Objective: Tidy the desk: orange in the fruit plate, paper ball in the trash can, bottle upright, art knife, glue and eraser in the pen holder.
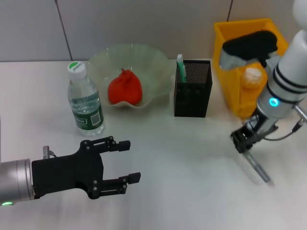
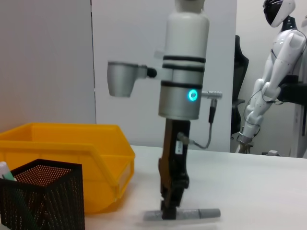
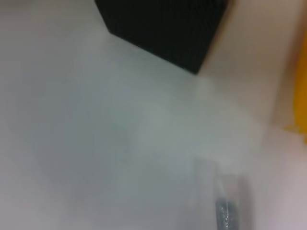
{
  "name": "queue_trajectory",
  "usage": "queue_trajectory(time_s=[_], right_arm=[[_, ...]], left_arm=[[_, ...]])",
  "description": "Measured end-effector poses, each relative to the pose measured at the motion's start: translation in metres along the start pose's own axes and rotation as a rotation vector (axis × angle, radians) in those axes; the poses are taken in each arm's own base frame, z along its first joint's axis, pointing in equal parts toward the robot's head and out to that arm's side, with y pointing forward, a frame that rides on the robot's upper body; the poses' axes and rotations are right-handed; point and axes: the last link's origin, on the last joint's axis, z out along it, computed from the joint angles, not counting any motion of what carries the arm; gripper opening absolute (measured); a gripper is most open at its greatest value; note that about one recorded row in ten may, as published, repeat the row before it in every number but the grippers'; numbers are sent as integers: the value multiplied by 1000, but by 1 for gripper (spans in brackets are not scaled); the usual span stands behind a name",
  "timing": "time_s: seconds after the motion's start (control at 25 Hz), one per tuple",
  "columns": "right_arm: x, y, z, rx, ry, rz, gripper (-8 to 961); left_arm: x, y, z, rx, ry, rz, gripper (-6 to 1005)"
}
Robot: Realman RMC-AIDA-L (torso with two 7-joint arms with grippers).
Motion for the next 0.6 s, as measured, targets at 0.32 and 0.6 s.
queue_trajectory(time_s=[0.32, 0.6], right_arm=[[-7, 11, -22, -89, -89, -50, 133], [-8, 22, -27, -210, -169, -165, 132]], left_arm=[[-3, 0, -2, 20, -2, -10, 753], [-8, 6, -4, 30, 11, -43, 753]])
